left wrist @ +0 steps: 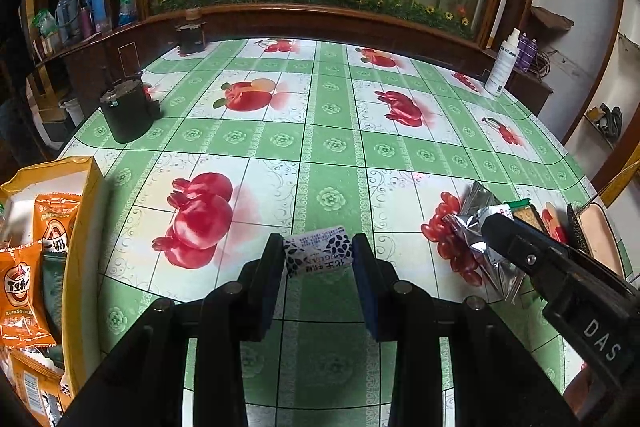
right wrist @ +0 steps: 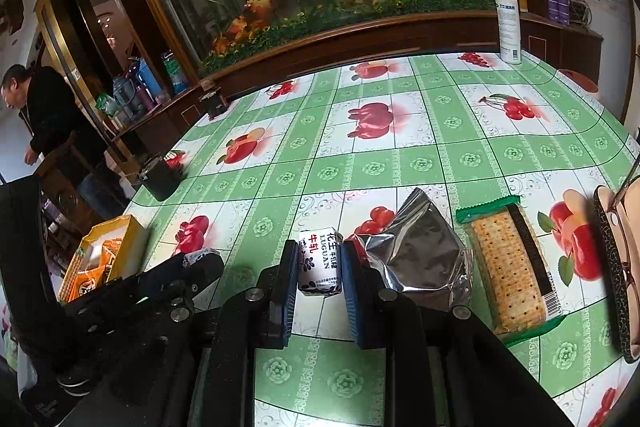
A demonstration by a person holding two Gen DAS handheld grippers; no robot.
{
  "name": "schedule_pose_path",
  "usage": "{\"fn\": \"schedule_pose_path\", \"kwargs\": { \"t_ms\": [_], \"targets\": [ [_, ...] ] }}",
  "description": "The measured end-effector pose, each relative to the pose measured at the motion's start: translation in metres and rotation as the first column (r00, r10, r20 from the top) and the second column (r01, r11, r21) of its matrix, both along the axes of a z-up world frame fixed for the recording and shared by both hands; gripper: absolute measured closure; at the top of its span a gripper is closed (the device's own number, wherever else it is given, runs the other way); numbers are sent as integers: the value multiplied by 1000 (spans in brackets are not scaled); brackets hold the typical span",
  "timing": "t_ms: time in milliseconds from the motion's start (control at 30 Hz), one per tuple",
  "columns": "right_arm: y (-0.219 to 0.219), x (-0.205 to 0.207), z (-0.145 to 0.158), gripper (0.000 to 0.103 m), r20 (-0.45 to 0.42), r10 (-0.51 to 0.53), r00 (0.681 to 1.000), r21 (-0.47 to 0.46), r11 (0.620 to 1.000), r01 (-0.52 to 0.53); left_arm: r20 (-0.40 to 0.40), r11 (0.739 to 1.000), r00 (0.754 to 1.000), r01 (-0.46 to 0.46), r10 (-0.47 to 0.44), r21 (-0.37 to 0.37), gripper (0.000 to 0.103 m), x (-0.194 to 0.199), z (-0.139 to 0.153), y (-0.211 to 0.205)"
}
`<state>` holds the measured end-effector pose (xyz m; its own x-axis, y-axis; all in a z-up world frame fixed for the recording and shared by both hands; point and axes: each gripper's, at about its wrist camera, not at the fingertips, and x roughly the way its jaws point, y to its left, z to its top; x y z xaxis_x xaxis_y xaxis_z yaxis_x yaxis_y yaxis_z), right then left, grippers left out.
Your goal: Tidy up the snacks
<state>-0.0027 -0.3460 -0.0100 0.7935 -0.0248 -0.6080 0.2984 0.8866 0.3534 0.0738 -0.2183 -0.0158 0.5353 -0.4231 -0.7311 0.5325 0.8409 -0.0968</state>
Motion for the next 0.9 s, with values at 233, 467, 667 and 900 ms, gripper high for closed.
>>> {"fn": "schedule_pose_path", "kwargs": {
  "t_ms": [233, 467, 667, 900],
  "targets": [
    [-2, 0, 0, 80, -1, -5, 1000, 2, 1000, 5, 1, 1000, 1000, -2, 2, -8, 70, -1, 2, 0],
    [-3, 0, 0, 80, 1, -5, 1000, -2, 1000, 5, 6, 1000, 1000, -7, 7, -17, 70, -1, 4, 1],
    [-6, 0, -1, 80, -3, -17, 1000, -14, 1000, 17, 25, 999, 1000, -10, 11, -30, 70, -5, 12, 4],
    [-4, -3, 4, 80, 12, -18, 1000, -18, 1000, 18, 30, 997, 1000, 0, 2, -73, 70, -19, 23, 20]
  ]
}}
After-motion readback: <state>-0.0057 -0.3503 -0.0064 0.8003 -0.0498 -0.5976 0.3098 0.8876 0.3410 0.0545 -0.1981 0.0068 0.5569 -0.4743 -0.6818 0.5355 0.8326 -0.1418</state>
